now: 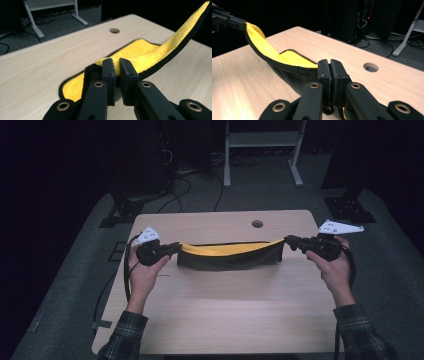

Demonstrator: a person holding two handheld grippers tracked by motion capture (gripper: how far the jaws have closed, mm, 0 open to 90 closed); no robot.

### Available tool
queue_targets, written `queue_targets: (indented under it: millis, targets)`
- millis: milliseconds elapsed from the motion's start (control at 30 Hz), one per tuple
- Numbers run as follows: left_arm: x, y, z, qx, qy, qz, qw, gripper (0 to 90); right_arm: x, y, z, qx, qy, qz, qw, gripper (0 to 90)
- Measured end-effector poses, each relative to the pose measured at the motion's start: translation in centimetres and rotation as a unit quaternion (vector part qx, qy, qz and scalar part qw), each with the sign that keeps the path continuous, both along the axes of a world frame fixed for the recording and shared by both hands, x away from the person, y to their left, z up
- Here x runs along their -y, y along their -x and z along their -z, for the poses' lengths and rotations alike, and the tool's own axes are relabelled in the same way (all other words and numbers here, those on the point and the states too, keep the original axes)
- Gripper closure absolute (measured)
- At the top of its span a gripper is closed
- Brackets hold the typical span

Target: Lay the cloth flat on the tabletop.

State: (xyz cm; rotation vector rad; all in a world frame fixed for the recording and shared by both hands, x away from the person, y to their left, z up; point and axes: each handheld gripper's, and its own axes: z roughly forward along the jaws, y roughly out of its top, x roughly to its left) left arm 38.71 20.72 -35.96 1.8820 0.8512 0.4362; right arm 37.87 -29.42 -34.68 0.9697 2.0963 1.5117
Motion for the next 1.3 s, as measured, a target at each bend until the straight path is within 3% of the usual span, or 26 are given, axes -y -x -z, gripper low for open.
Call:
queue_targets:
  millis: [367, 700, 1067, 1300]
  targets:
    - [-0.6, 2.3, 2.6, -0.038, -0.019, 0.011, 0.999, 83.3, 0.2, 2.8, 2.7, -0.025, 0.03, -0.026, 0.9989, 86.5]
    - [-1.0, 4.8, 4.2, -0.068, -0.024, 0.024, 0.9971, 83.2, -0.1, 5.7, 5.0, -0.051, 0.058, -0.052, 0.9957, 86.5]
    - [-1.0, 7.9, 6.8, -0.115, -0.04, 0.038, 0.9918, 83.1, 0.0, 8.5, 7.2, -0.082, 0.079, -0.071, 0.991, 86.5]
    - [-1.2, 9.1, 8.0, -0.141, -0.05, 0.039, 0.9879, 82.9, -0.2, 10.2, 8.9, -0.106, 0.099, -0.085, 0.9858, 86.4]
